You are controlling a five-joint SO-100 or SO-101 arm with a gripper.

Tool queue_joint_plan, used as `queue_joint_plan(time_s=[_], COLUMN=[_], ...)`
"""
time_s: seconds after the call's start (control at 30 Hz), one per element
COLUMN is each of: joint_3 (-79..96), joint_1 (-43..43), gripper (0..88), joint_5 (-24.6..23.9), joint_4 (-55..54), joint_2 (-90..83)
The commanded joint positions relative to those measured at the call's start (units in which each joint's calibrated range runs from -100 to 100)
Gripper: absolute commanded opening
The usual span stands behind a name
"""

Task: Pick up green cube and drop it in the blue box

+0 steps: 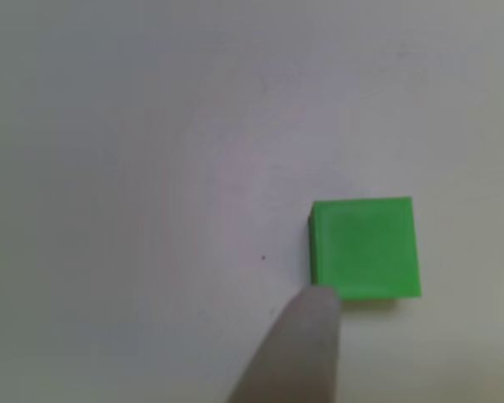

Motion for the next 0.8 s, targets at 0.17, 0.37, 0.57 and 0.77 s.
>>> queue_joint_plan(time_s=[0.17,0.37,0.57,0.77], joint_3=[-11.51,-16.93,-21.63,-22.81], joint_1=[-0.13,0.08,0.16,0.23], gripper=[27.0,27.0,27.0,27.0], joint_5=[0.15,0.15,0.15,0.1], joint_4=[-0.01,-0.01,-0.01,-0.01], joint_2=[6.41,11.76,15.77,17.78])
